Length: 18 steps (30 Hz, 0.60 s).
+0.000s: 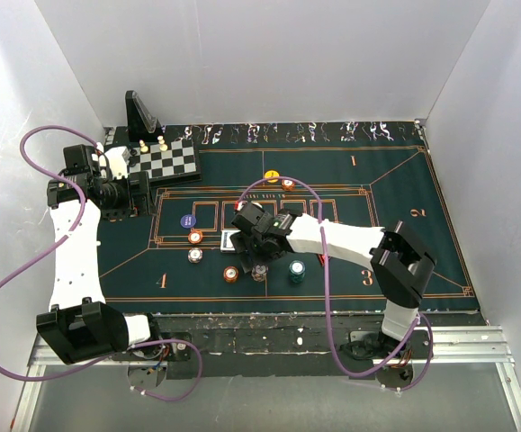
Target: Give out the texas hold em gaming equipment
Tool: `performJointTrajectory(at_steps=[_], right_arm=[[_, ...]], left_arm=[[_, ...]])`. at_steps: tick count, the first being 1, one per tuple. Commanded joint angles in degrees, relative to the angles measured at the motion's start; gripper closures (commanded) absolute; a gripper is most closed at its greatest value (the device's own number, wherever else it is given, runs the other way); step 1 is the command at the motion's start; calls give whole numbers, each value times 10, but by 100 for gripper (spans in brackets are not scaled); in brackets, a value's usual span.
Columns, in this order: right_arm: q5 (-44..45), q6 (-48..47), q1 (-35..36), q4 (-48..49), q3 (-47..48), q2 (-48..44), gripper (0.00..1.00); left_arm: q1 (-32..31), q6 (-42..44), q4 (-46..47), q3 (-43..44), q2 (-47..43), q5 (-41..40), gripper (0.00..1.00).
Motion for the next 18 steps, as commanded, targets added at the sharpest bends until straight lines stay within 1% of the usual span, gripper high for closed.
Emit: performJointTrajectory(at_steps=[1, 6, 18], right_arm=[[-2, 3, -1, 19, -3, 16, 22], [-3, 2, -3, 22, -6, 28, 25], [-9, 8, -4, 35, -26, 24, 41]], left_arm=[[5, 4, 5, -3, -20, 1, 2], [5, 3, 5, -2, -20, -4, 2], [5, 1, 7, -2, -22, -8, 2]])
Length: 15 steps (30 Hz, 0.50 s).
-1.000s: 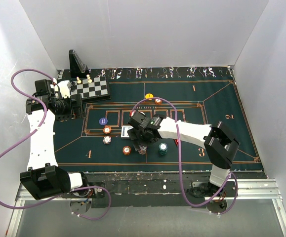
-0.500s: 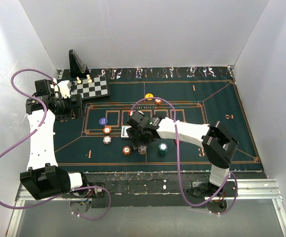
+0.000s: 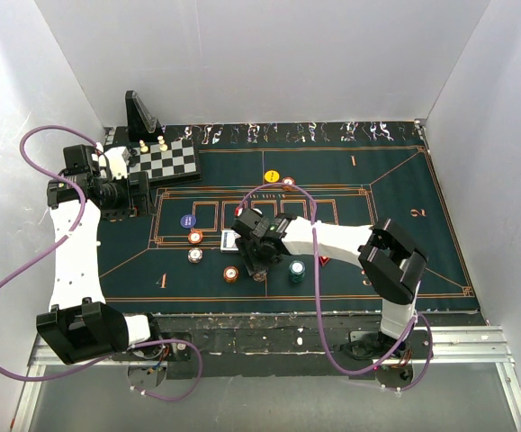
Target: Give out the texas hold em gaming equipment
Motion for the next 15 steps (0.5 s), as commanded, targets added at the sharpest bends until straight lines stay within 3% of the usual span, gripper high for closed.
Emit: performJointTrajectory(at_steps=[1, 8, 15], right_arm=[[-3, 7, -2, 15, -7, -8, 44], [-3, 7, -2, 14, -9, -26, 55], [1, 3, -2, -3, 2, -58, 55]], left_arm=[[5, 2, 6, -1, -21, -1, 2], [5, 1, 6, -3, -21, -1, 2], [5, -2, 8, -4, -20, 6, 2]])
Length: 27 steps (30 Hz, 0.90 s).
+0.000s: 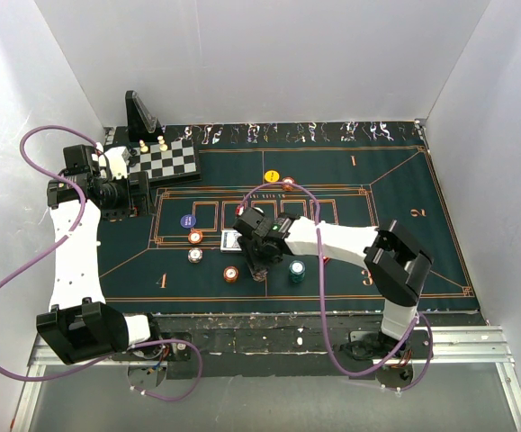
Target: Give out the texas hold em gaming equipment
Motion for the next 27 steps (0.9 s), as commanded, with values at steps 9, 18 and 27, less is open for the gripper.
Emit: performJointTrajectory(at_steps=[9, 18, 27], right_arm=[[22, -20, -22, -43, 63, -79, 56], [-7, -63, -202, -64, 158, -40, 58], [-9, -81, -323, -96, 302, 108, 59]], left_arm=[[5, -1, 7, -3, -20, 4, 2], [5, -4, 12, -10, -18, 19, 2], [5, -1, 13, -10, -16, 22, 2]])
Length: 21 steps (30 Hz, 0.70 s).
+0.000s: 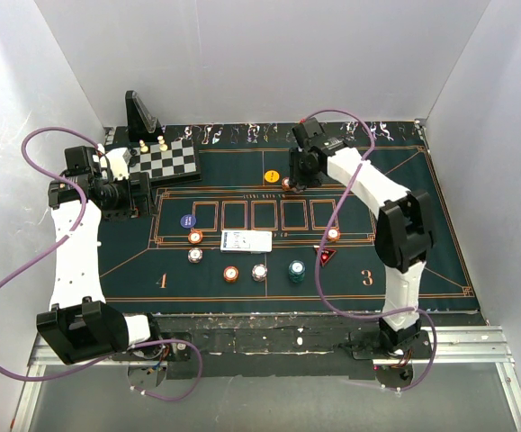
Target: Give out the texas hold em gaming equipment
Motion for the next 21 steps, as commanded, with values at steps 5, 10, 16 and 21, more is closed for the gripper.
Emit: performJointTrajectory(at_steps=[5, 10, 16, 21], right_arm=[[-11, -10, -60, -47, 137, 128, 59], [-5, -9, -78, -65, 195, 190, 59], [0, -10, -93, -73, 236, 237, 59], [-10, -12, -95, -88, 275, 272, 57]], left_arm=[[5, 6, 4, 4, -12, 14, 2], [4, 7, 4, 7, -10, 17, 2], [5, 12, 3, 6, -11, 17, 2], [5, 14, 3, 6, -10, 16, 2]])
